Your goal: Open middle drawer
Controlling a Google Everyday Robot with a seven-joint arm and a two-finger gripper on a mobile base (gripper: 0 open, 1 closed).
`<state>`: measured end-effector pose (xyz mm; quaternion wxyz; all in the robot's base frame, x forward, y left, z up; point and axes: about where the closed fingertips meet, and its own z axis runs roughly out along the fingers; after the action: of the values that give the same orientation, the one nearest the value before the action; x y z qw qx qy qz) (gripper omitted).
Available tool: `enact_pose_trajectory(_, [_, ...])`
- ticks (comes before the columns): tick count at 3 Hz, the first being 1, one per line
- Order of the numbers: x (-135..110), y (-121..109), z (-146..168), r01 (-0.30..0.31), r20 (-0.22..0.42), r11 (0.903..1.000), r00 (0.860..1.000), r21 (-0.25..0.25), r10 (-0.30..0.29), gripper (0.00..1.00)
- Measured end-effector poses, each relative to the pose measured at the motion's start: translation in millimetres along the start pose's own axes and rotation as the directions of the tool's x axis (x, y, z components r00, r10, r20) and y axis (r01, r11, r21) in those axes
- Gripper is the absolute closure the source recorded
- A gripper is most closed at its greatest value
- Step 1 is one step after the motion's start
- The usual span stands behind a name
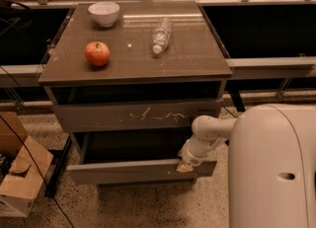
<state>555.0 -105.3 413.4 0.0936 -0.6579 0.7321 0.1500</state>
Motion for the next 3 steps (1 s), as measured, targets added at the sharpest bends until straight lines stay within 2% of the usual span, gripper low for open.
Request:
enact_pose_trajectory(1, [17,37,5,-0.056,-0.001,0.9966,0.998,-0.061,0.056,0.00])
enact_pose_trajectory(2, [16,37,6,-0.056,-0.001,0.9966,0.998,-0.060,0.056,0.00])
enact_pose_trajectory(3, [31,68,11,-0.133,0.001,0.9871,0.991,-0.090,0.133,0.00])
